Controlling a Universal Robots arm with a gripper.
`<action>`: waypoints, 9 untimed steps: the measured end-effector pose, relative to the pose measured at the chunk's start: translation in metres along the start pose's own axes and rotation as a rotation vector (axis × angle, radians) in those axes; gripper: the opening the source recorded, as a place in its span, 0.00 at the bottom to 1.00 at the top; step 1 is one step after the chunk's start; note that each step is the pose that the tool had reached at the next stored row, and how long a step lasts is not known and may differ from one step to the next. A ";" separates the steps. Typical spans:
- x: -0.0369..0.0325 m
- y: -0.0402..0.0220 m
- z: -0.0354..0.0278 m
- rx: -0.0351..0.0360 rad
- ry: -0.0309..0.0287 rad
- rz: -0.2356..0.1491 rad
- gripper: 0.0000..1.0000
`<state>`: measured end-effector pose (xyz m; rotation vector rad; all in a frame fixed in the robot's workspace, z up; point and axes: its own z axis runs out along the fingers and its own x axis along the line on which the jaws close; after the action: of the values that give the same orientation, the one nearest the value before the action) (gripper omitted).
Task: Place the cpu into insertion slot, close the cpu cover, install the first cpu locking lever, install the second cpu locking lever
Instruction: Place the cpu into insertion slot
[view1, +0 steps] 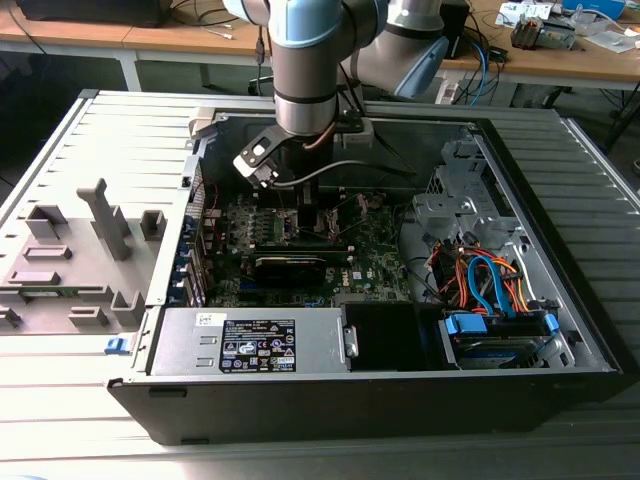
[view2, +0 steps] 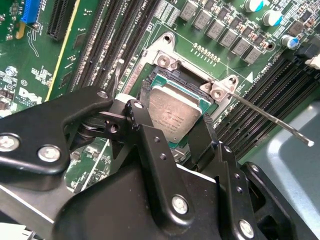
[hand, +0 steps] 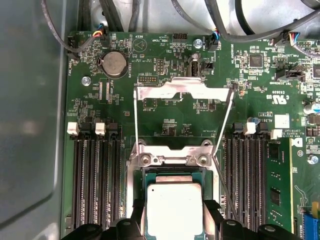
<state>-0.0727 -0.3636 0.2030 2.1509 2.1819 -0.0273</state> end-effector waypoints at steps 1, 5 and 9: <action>0.0000 0.0008 0.0006 0.0008 0.0000 0.002 0.55; 0.0000 0.0013 0.0020 0.0021 -0.0004 0.003 0.55; 0.0002 0.0015 0.0032 0.0021 -0.0001 0.003 0.55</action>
<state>-0.0711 -0.3636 0.1999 2.1552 2.1795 -0.0295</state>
